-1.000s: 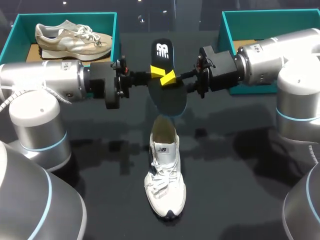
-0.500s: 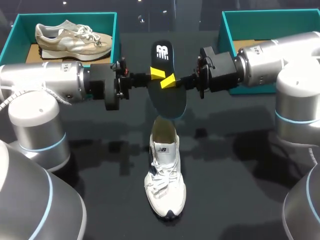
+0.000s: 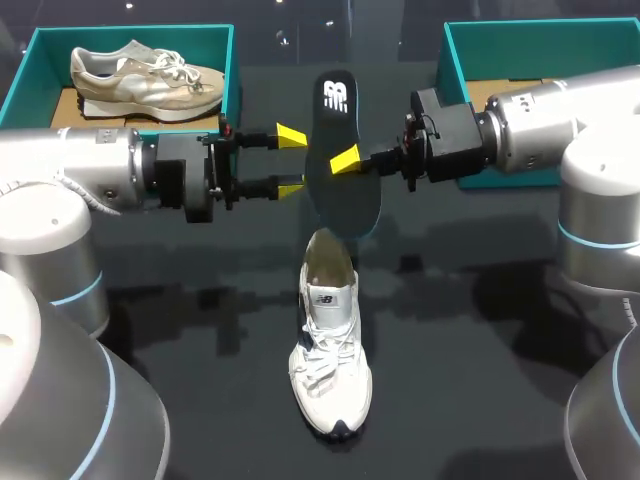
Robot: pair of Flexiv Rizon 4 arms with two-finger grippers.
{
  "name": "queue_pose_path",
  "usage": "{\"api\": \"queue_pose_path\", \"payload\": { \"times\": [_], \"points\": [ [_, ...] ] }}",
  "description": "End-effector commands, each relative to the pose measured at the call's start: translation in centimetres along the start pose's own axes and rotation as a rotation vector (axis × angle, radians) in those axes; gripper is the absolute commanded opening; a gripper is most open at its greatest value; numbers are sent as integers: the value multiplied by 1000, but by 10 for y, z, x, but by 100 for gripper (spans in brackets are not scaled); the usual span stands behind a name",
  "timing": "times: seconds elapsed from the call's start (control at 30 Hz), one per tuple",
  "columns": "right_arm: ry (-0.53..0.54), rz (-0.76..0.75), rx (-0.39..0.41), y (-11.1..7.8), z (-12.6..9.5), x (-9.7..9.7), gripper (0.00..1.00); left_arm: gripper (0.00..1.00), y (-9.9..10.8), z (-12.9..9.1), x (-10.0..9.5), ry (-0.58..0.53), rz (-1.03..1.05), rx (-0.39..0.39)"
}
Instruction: Take the shoe out of the shoebox, open the shoe tongue, remove and reinsert the insole, then place the shoe into the shoebox
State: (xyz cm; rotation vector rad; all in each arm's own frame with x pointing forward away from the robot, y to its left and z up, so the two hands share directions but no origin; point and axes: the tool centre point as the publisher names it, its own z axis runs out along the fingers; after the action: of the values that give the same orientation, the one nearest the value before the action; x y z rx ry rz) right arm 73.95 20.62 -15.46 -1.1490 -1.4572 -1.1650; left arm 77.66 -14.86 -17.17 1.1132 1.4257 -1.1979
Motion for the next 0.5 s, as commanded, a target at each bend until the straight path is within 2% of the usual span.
{"api": "queue_pose_path", "payload": {
  "times": [0.03, 0.37, 0.5],
  "points": [
    [16, 24, 31, 4, -13, -1, 0, 100, -14, -23, -8, 89, -24, -36],
    [16, 24, 31, 4, -13, -1, 0, 100, -14, -23, -8, 89, -24, -36],
    [-45, 35, 28, 10, -15, 1, 0, 100, -21, -22, -2, 259, -162, -5]
  ]
}}
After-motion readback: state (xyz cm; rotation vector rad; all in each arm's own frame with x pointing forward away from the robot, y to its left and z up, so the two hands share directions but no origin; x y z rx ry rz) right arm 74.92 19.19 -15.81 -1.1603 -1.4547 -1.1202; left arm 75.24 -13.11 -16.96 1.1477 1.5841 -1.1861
